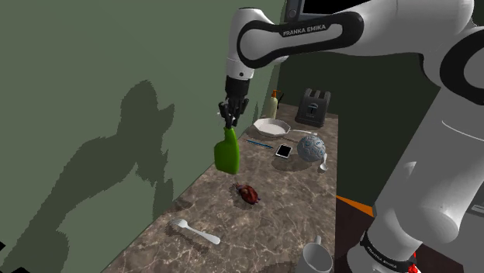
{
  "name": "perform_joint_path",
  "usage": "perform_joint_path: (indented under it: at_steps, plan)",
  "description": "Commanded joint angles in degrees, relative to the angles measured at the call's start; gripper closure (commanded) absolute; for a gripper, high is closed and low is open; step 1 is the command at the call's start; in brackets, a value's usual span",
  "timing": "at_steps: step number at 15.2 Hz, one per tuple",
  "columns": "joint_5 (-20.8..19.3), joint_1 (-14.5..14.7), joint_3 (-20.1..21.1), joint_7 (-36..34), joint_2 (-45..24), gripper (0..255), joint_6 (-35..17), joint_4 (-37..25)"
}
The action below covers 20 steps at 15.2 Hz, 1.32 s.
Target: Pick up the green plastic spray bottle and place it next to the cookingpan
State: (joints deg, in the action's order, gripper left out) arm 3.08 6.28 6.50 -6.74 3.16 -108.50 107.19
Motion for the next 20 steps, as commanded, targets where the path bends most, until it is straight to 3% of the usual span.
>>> perform_joint_path:
  at_steps: [1, 20]
  plan:
    - [0.0, 0.0, 0.0, -0.1, -0.1, 255, 1.8, -1.8]
    - [-0.4, 0.0, 0.0, -0.9, -2.5, 255, 17.0, -19.5]
